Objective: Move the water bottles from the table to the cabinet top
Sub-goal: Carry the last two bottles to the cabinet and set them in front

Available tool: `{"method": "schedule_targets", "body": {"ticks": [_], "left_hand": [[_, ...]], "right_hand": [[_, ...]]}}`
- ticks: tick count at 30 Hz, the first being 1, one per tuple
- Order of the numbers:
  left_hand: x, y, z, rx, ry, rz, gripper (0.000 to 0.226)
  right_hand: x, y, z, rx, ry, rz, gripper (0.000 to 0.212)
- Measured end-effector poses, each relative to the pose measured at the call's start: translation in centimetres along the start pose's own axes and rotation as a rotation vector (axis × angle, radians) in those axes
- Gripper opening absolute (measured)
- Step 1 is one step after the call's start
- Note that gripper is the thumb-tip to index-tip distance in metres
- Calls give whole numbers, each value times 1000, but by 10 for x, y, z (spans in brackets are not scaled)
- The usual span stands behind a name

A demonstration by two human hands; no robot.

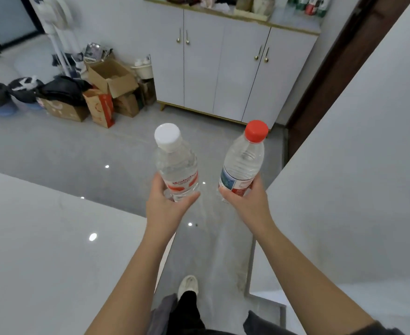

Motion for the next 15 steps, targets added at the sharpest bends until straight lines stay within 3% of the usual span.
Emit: {"method": "schedule_targets", "body": {"ticks": [15], "left_hand": [[-108, -153, 14, -13, -52, -189, 53]], "right_hand": [[-5, -168, 11, -28, 19, 204, 67]]}}
Point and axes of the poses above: each hand's wrist, its own y-axis away from the middle knuckle, its own x-axis out of the back of the hand, z = x × y, the point moved 2 cm from there along -y, towards the middle knuckle, and after that the axes turned 9 degrees about z, right-handed, at the moved point
